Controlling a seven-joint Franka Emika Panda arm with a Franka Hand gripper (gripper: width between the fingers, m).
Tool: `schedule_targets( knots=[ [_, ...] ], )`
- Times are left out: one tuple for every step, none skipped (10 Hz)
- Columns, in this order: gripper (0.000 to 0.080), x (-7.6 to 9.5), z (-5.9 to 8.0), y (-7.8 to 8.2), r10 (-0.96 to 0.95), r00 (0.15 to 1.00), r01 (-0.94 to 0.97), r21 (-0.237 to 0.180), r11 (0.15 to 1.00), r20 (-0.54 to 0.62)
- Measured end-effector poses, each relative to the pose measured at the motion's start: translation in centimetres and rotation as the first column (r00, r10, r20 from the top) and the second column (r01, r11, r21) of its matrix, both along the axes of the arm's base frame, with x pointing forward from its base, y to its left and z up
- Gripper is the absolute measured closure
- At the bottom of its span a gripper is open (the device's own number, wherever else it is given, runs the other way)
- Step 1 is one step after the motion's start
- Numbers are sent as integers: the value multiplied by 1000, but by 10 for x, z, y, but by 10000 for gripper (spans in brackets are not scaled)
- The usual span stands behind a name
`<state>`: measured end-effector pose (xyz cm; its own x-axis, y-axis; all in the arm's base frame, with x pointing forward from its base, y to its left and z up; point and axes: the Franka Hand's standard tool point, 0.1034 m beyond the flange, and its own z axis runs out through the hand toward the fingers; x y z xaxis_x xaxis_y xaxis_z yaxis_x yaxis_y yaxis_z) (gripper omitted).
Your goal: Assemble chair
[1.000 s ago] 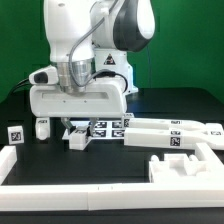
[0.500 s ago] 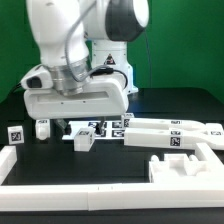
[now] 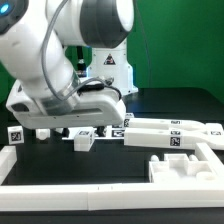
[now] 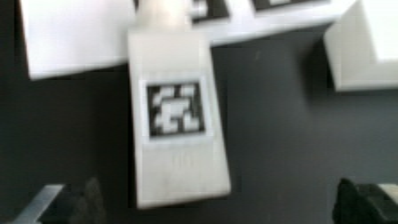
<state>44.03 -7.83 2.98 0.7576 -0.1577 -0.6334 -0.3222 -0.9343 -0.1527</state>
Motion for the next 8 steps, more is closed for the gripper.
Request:
schedule_targets(
  knots=[
    [151, 0, -6, -6, 6, 996, -4, 27, 1000, -84],
    [151, -2, -8, -6, 12, 985, -4, 43, 999, -173],
    [151, 1, -11, -5, 10, 983, -3, 37, 999, -183],
    [151, 2, -11, -6, 10, 984, -4, 35, 999, -177],
    [151, 1, -11, -6, 10, 984, -3, 35, 999, -177],
    [151, -1, -12, -6, 5, 983, 1, 33, 999, -186],
    [151, -11, -17, -5, -5, 974, 13, 35, 999, -225],
    [151, -21, -21, -2, -16, 964, 25, 30, 999, -264]
  ],
)
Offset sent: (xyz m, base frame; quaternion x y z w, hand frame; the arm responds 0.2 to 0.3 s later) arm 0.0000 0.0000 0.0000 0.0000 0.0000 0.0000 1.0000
